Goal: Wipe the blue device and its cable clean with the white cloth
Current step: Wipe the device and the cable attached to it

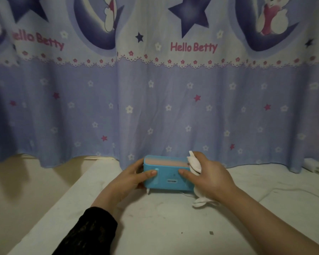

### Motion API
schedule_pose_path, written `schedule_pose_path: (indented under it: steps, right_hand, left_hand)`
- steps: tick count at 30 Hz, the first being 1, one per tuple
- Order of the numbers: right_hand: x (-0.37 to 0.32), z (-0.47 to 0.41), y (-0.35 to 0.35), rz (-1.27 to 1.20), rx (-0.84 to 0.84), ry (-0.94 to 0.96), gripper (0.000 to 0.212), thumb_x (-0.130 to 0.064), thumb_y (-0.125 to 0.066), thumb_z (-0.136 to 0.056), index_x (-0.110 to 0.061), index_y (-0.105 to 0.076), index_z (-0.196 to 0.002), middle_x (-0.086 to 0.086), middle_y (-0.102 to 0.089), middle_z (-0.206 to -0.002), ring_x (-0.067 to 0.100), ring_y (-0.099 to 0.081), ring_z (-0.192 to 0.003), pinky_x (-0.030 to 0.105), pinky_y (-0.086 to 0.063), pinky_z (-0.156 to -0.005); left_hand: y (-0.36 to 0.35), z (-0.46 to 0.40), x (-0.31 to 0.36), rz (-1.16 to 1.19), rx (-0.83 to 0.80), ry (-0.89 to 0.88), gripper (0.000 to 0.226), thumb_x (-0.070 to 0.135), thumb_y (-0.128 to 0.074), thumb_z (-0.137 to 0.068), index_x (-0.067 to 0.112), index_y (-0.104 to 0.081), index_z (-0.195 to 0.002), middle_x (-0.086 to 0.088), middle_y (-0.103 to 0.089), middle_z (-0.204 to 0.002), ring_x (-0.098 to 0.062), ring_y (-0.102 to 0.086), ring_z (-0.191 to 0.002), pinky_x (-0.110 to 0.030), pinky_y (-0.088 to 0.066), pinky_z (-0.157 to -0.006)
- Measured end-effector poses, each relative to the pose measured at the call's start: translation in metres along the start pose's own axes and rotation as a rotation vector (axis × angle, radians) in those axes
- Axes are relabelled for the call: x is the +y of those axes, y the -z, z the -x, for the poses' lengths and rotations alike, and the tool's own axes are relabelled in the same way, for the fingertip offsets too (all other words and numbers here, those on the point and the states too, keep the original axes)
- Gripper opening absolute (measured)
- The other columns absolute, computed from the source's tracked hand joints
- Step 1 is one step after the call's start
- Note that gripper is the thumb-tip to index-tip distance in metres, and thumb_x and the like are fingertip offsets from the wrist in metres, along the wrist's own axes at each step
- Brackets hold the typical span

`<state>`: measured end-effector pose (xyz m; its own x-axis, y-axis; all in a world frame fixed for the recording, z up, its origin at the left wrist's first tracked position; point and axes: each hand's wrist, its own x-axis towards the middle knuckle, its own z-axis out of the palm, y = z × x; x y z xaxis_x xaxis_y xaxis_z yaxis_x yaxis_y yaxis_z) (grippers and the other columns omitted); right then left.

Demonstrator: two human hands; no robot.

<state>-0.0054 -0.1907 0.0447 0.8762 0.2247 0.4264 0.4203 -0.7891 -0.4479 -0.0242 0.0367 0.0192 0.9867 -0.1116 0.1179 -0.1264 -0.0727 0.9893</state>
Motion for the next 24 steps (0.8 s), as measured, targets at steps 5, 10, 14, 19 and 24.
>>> schedule_pose_path:
  steps: [5, 10, 14, 19, 24]
  right_hand:
    - [-0.004, 0.002, 0.003, 0.101, -0.06, 0.001, 0.084, -0.068, -0.064, -0.065, -0.035, -0.028, -0.133, -0.002, -0.065, -0.102, 0.018, -0.053, -0.08, 0.03, -0.044, -0.068]
    - [-0.004, 0.0, 0.003, 0.172, -0.165, 0.005, 0.107, -0.068, -0.072, -0.053, -0.033, -0.016, -0.137, -0.002, -0.063, -0.109, 0.018, -0.057, -0.087, 0.031, -0.049, -0.072]
    - [-0.001, -0.001, 0.002, 0.18, -0.218, 0.027, 0.111, -0.064, -0.076, -0.052, -0.029, -0.015, -0.138, -0.002, -0.061, -0.111, 0.018, -0.056, -0.089, 0.03, -0.046, -0.07]
    - [0.004, -0.001, 0.002, 0.183, -0.223, 0.072, 0.093, -0.053, -0.07, -0.066, -0.026, -0.019, -0.138, -0.001, -0.06, -0.107, 0.018, -0.057, -0.092, 0.03, -0.047, -0.074]
    - [0.008, -0.004, 0.002, 0.181, -0.239, 0.068, 0.087, -0.053, -0.068, -0.067, -0.028, -0.024, -0.137, 0.001, -0.06, -0.113, 0.02, -0.057, -0.1, 0.031, -0.048, -0.08]
  left_hand:
    - [-0.001, 0.0, 0.002, -0.027, 0.061, 0.054, 0.03, 0.024, -0.056, -0.089, 0.019, -0.058, -0.119, -0.005, -0.069, -0.108, -0.012, -0.069, -0.086, -0.021, -0.055, -0.063]
    - [-0.003, -0.002, 0.002, -0.063, 0.129, 0.109, 0.033, 0.042, -0.058, -0.086, 0.022, -0.061, -0.113, -0.009, -0.071, -0.105, -0.02, -0.064, -0.086, -0.035, -0.047, -0.078]
    - [-0.009, 0.0, 0.005, -0.043, 0.139, 0.119, 0.027, 0.036, -0.051, -0.091, 0.019, -0.06, -0.11, -0.007, -0.069, -0.085, -0.014, -0.058, -0.05, -0.022, -0.044, -0.049]
    - [-0.015, -0.001, 0.0, -0.164, 0.154, 0.123, 0.03, 0.045, -0.043, -0.093, 0.03, -0.051, -0.118, -0.003, -0.059, -0.075, -0.01, -0.048, -0.037, -0.022, -0.035, -0.041]
    - [-0.013, -0.004, 0.0, -0.19, 0.114, 0.224, 0.03, 0.039, -0.04, -0.094, 0.03, -0.048, -0.122, -0.005, -0.062, -0.087, -0.013, -0.054, -0.036, -0.019, -0.029, -0.037]
